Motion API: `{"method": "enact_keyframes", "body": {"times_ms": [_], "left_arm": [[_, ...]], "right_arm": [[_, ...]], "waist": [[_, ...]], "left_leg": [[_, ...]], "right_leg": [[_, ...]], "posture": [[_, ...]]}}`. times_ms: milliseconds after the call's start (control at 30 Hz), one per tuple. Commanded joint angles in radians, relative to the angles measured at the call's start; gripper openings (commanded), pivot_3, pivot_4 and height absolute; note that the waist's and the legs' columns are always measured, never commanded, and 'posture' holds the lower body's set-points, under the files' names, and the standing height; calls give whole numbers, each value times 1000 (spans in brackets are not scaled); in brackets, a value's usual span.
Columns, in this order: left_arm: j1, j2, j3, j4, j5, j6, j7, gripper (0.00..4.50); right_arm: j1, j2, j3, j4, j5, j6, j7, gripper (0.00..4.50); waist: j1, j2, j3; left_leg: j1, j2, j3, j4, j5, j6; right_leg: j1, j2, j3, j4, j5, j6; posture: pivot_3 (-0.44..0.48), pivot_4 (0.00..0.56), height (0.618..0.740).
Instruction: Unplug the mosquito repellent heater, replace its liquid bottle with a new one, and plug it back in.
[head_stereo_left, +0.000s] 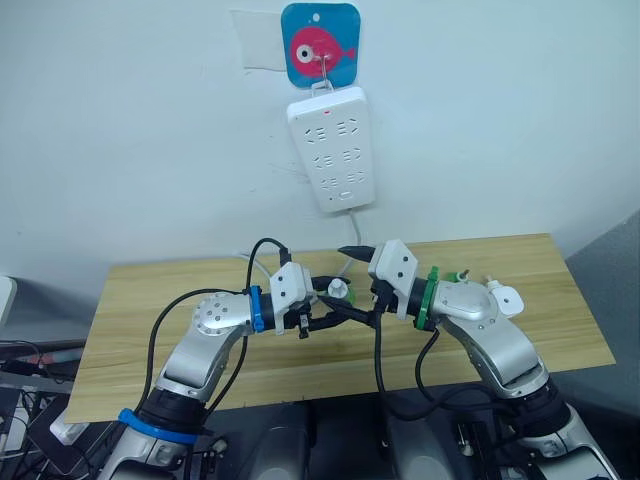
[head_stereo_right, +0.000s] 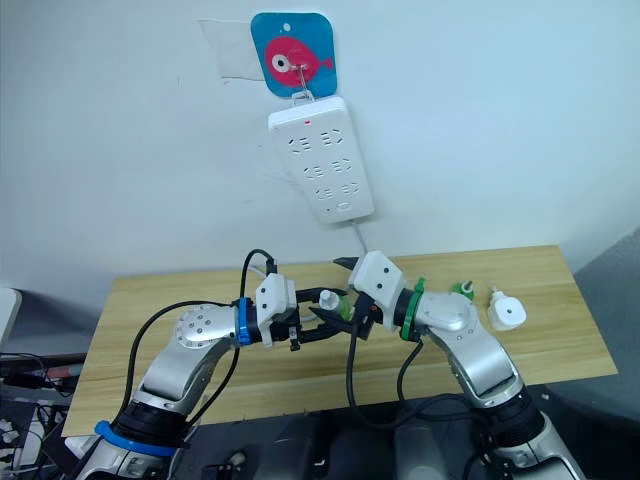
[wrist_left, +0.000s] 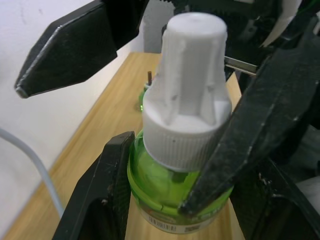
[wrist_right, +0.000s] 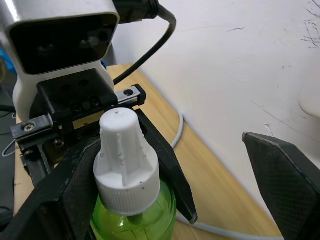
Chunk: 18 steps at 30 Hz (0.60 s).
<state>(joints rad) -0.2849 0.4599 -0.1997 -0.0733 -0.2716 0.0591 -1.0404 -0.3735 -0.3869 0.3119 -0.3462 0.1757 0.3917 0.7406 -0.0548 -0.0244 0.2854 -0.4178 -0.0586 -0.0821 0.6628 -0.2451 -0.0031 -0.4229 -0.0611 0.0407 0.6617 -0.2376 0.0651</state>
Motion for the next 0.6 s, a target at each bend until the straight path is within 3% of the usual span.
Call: {"method": "enact_keyframes", "body": {"times_ms": [33, 400, 500, 600], "left_arm": [[5, 10, 6, -31, -17, -23, -22, 2227], [-16, 1, 8, 6, -15, -37, -40, 2227], [-18, 2, 10, 15, -13, -44, -48, 2227], [-30, -1, 8, 29, -12, -50, -56, 2227]], "right_arm": [[10, -46, -86, -32, 40, -4, 21, 4478], [80, -232, -219, -58, 181, -8, 181, 4478], [82, -233, -201, -91, 238, 16, 221, 4478], [47, -161, -147, -117, 259, 63, 172, 4478]], "waist": [[0, 0, 0], [-4, 0, 0], [-8, 0, 0], [-8, 0, 0]], "left_leg": [[0, 0, 0, 0, 0, 0], [0, 1, 0, 0, 0, 0], [0, 1, 1, 0, 0, 0], [0, 1, 0, 0, 0, 0]], "right_leg": [[0, 0, 0, 0, 0, 0], [1, 0, 0, -1, 0, 0], [1, 0, 0, -1, 0, 0], [1, 0, 0, -1, 0, 0]], "posture": [[-85, 270, 740], [-101, 295, 740], [-100, 292, 740], [-96, 299, 740]]}}
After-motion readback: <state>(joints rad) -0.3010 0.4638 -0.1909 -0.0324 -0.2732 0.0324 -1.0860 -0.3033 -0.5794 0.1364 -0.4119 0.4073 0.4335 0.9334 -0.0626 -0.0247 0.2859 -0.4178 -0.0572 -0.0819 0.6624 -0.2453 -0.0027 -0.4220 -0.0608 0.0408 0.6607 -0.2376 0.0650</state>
